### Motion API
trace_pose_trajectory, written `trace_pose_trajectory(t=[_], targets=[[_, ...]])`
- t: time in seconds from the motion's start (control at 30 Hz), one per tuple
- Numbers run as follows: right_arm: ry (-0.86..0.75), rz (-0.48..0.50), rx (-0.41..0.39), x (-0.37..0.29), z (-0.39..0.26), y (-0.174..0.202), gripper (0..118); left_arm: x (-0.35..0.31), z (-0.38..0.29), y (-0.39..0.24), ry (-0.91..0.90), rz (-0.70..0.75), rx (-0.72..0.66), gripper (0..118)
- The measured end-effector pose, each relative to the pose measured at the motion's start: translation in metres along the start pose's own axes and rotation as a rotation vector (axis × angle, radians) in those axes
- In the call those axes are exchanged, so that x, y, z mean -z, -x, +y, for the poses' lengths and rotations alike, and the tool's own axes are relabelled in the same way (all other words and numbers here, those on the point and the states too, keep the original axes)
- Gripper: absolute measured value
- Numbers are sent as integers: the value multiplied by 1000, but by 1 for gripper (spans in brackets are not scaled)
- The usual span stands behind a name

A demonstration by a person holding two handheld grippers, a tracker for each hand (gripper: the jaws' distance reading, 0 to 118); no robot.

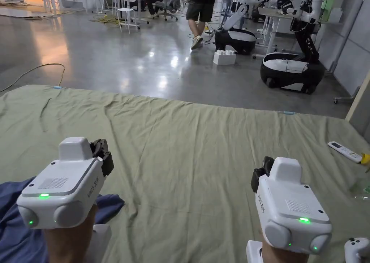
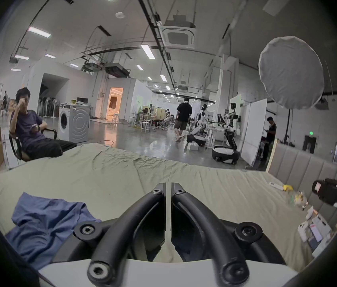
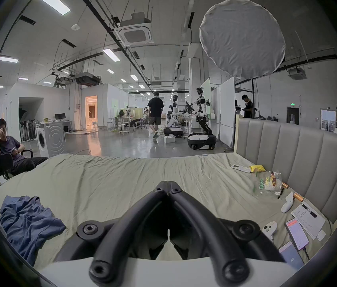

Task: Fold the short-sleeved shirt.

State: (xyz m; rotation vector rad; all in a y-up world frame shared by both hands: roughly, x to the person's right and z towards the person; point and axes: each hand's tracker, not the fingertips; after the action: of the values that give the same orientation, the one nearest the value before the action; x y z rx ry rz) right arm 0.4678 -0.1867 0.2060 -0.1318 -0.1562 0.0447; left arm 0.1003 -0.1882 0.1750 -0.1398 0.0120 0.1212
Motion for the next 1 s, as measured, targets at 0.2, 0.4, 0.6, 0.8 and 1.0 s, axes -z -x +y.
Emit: trace_pose_trajectory(t=[0.2, 0.4, 0.6, 0.8, 1.0], targets=[[3, 17, -15, 0, -1, 3, 0, -6, -1, 41, 91, 55, -1, 4], [33, 44, -36, 4, -10, 13, 0, -8, -10, 117, 388, 120, -34, 4], [93, 88, -12, 12, -24, 25, 0, -12, -40, 186, 634, 188, -122, 5], [118, 120, -42, 15, -31, 38, 0, -5, -73, 228, 795, 228, -79, 75], [143, 133, -66, 15, -39, 43, 0, 14, -115, 244, 878, 218, -98, 106]])
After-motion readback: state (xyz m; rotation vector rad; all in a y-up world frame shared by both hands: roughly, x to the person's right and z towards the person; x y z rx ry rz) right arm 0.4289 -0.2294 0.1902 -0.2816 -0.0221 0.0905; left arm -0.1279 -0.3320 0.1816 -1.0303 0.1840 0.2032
